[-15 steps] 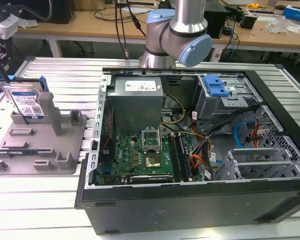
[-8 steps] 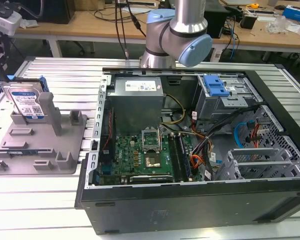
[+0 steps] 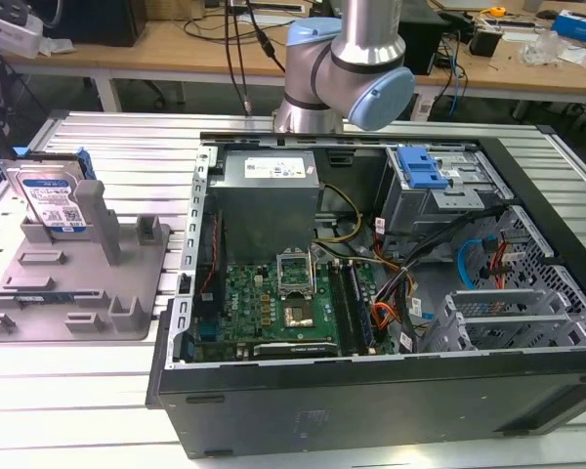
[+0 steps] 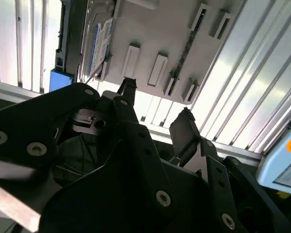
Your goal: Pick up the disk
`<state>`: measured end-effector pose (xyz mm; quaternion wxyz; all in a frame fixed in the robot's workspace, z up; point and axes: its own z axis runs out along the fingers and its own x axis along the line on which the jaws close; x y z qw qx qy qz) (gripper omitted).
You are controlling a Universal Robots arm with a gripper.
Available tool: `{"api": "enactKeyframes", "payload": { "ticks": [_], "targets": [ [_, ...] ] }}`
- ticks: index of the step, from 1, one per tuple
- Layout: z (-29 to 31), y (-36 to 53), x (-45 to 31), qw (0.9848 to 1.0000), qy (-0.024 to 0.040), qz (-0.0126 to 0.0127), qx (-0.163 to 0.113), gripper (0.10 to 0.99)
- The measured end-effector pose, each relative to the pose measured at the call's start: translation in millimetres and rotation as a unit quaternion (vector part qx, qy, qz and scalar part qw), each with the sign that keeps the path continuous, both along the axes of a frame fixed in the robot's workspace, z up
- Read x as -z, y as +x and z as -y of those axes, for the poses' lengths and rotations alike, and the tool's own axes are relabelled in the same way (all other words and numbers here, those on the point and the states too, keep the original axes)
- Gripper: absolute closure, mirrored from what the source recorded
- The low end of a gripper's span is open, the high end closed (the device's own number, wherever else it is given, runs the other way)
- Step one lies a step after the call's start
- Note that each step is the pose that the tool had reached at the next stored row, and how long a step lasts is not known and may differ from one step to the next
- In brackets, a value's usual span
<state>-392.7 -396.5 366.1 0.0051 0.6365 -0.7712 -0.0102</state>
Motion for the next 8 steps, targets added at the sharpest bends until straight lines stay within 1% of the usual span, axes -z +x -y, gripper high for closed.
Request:
{"api": "enactKeyframes", "payload": {
  "ticks": [1, 3, 6, 8],
  "targets": [
    [0.0, 0.2, 0.1, 0.9999, 0.0000, 0.0011, -0.013, 0.529],
    [0.0, 0.3, 0.0, 0.9997, 0.0000, 0.0013, -0.025, 0.529],
    [0.0, 0.4, 0.1, 0.9994, -0.0001, 0.0014, -0.035, 0.529],
    [0.0, 0.4, 0.0, 0.9994, -0.0002, 0.0014, -0.036, 0.529]
  ]
}}
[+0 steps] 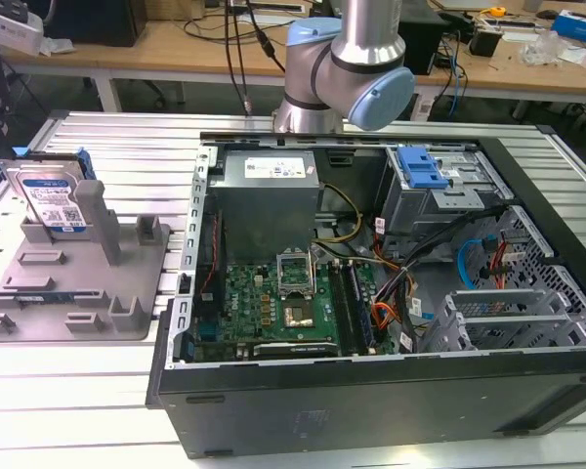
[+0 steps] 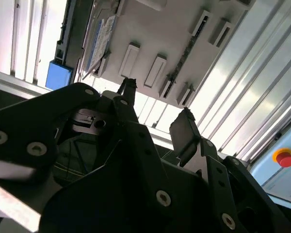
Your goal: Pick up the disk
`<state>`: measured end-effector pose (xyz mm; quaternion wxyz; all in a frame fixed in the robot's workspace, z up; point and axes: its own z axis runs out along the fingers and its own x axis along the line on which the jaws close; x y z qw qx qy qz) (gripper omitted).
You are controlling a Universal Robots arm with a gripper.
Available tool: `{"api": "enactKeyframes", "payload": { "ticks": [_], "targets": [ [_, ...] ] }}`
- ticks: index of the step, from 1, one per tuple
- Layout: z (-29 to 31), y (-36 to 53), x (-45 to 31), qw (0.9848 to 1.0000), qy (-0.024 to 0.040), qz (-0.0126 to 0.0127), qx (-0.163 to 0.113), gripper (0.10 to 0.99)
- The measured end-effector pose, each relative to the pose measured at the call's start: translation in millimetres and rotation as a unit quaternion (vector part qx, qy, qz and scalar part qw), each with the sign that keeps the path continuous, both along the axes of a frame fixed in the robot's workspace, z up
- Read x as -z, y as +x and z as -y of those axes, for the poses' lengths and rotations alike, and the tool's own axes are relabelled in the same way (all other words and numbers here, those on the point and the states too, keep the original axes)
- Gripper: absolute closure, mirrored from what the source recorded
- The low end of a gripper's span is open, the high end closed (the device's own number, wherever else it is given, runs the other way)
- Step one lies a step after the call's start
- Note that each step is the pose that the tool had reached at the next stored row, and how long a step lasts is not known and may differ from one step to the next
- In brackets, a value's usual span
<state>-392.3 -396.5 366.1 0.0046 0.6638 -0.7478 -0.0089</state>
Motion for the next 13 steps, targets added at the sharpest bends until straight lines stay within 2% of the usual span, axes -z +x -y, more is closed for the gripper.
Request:
{"api": "enactKeyframes", "payload": {
  "ticks": [3, 7, 8, 10, 13],
  "targets": [
    [-0.4, 0.0, 0.0, 1.0000, 0.0000, 0.0000, 0.000, 0.529],
    [-23.7, 0.1, 0.0, 1.0000, -0.0034, 0.0000, 0.000, 0.529],
    [-27.7, 0.0, 0.0, 1.0000, -0.0038, 0.0000, 0.000, 0.529],
    [-45.7, 0.0, 0.0, 1.0000, -0.0055, 0.0000, -0.001, 0.529],
    [-62.3, 0.1, 0.0, 1.0000, -0.0073, 0.0000, -0.001, 0.529]
  ]
}}
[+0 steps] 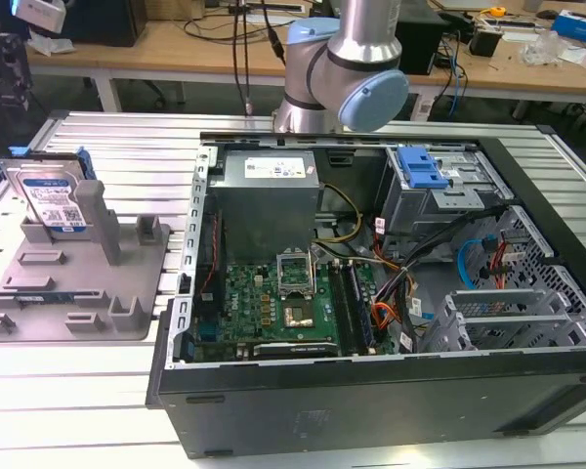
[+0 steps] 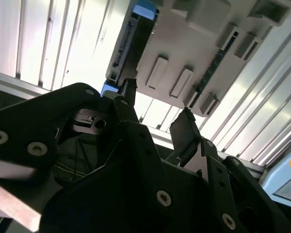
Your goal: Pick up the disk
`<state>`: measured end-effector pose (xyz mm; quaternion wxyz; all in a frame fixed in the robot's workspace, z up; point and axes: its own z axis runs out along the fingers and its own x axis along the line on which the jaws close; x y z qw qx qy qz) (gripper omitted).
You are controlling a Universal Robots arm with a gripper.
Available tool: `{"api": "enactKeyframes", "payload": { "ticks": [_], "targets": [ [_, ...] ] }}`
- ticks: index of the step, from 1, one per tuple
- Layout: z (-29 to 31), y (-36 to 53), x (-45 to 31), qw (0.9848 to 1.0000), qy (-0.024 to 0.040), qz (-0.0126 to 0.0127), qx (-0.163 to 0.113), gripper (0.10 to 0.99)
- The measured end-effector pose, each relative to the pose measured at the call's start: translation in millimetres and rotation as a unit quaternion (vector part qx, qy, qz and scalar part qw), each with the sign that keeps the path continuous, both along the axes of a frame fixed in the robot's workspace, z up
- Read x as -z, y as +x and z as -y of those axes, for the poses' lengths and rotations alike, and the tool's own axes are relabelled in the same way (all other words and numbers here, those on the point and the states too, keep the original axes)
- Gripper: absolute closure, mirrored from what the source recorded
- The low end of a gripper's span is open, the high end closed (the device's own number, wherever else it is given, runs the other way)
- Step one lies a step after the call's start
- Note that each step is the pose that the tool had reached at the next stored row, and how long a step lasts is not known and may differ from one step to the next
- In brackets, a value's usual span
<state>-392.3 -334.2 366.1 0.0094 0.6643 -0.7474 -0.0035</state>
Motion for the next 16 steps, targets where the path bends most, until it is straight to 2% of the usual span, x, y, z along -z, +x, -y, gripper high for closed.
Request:
{"api": "enactKeyframes", "payload": {
  "ticks": [2, 3, 4, 5, 8, 11, 13, 16],
  "targets": [
    [-9.7, 0.0, 0.1, 1.0000, -0.0011, 0.0001, 0.000, 0.529],
    [-18.2, 0.0, 0.0, 1.0000, -0.0025, 0.0000, 0.000, 0.529],
    [-22.3, -0.1, 0.0, 1.0000, -0.0034, 0.0000, 0.000, 0.529],
    [-29.0, -0.7, 0.2, 1.0000, -0.0079, 0.0000, -0.001, 0.529],
    [-29.9, -7.8, 2.9, 0.9998, -0.0148, -0.0002, -0.010, 0.529],
    [-29.8, -9.9, 8.5, 0.9997, -0.0148, 0.0001, -0.021, 0.529],
    [-29.8, -10.5, 11.6, 0.9993, -0.0147, 0.0011, -0.033, 0.529],
    [-29.9, -11.9, 12.2, 0.9990, -0.0144, 0.0025, -0.042, 0.529]
  ]
}}
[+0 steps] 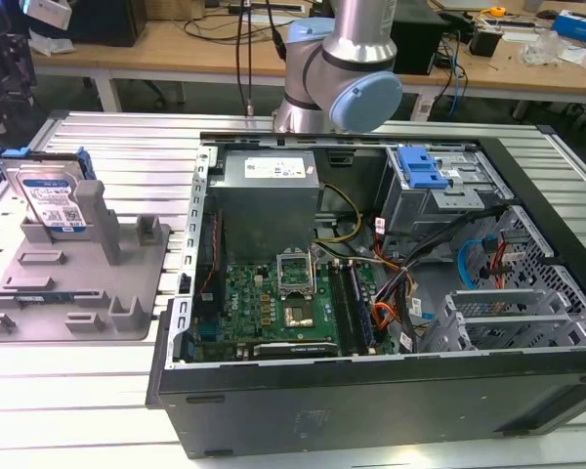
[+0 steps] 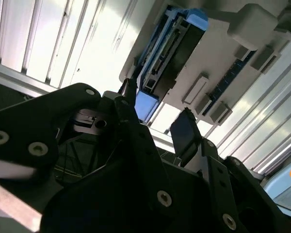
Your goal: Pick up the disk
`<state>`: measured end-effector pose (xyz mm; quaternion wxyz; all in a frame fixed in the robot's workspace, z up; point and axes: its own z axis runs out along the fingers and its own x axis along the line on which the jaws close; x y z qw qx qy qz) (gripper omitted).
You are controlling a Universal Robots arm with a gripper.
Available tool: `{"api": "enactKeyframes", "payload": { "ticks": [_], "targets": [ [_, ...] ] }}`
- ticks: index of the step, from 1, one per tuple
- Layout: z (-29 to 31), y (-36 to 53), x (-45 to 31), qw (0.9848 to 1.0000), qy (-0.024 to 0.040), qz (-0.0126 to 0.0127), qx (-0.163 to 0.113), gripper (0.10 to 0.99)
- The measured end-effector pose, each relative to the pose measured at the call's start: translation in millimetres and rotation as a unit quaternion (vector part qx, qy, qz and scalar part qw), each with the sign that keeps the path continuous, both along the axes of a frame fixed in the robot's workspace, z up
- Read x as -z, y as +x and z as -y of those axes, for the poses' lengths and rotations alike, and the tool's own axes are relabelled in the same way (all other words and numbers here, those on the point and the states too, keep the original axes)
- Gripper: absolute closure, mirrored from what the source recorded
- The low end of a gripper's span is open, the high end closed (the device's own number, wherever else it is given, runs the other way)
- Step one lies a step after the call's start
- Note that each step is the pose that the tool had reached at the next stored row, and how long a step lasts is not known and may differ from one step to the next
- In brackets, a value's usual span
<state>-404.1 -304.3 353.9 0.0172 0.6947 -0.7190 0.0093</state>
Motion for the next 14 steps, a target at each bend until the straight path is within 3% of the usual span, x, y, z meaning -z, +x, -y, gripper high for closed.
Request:
{"api": "enactKeyframes", "payload": {
  "ticks": [3, 6, 14],
  "targets": [
    [0.1, -1.3, 0.9, 1.0000, 0.0000, 0.0000, 0.000, 0.529],
    [0.1, -11.8, 3.5, 1.0000, 0.0001, 0.0000, 0.000, 0.529],
    [0.3, -12.3, 18.3, 1.0000, 0.0001, 0.0000, -0.003, 0.529]
  ]
}}
